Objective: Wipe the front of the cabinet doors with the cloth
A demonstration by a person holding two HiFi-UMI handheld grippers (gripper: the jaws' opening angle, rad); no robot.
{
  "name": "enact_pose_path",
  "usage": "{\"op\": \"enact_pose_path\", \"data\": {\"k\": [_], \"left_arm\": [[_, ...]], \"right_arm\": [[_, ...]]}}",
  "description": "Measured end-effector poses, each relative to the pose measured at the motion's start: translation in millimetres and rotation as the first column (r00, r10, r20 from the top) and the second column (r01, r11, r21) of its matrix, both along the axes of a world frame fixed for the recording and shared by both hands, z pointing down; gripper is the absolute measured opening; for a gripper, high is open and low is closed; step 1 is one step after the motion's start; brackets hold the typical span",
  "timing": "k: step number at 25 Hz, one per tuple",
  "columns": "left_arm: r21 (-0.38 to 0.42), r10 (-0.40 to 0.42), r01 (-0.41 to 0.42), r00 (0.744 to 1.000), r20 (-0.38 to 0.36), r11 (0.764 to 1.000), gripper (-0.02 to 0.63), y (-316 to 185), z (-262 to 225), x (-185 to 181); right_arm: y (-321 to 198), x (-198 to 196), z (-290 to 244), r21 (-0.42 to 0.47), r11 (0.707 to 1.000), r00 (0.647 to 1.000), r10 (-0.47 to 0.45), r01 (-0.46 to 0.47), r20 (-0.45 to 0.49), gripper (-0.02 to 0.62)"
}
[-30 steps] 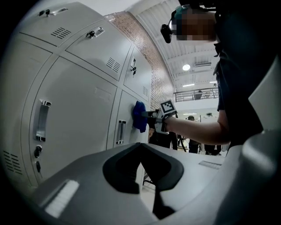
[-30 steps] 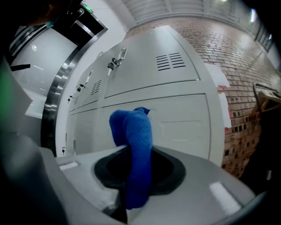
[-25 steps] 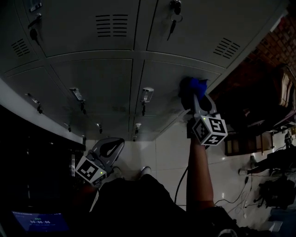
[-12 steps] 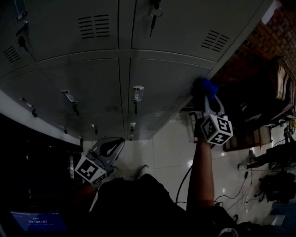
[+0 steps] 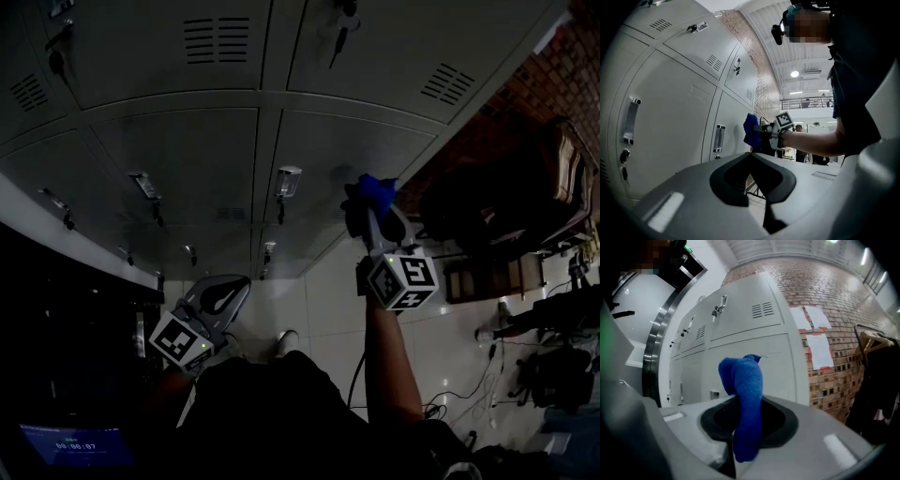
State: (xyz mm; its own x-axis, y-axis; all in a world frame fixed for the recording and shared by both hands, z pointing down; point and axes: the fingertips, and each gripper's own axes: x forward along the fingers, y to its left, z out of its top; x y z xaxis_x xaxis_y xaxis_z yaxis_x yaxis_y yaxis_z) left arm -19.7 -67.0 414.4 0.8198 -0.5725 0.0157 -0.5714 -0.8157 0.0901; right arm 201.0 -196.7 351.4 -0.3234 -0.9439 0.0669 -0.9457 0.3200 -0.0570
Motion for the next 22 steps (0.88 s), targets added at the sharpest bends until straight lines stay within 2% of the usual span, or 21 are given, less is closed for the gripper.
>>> {"op": "enact_pose_path", "data": {"k": [5, 10, 16, 22], "left_arm": [[-0.020, -0.026, 0.026, 1.000, 0.006, 0.999, 0.000, 7, 3, -19], [-0.031, -0.091, 0.092, 0.996, 0.014, 0.995, 0.000, 12, 4, -45], [-0.035, -0.152, 0.153, 0.988, 0.029, 0.988, 0.000, 19, 7, -68], [-0.032, -0.169, 0.170, 0.985, 0.035, 0.985, 0.000, 18, 8, -67]], "right_arm": [[-2, -84, 17, -0.025, 0.987, 0.987, -0.160, 0.160, -0.001, 0.084], [-13, -140, 30, -0.057, 0.962, 0.964, -0.267, 0.266, -0.013, 0.084], [-38, -155, 34, -0.055, 0.962, 0.963, -0.269, 0.268, -0.023, 0.084], [-41, -147, 38, -0.059, 0.962, 0.962, -0.268, 0.265, -0.050, 0.084]]}}
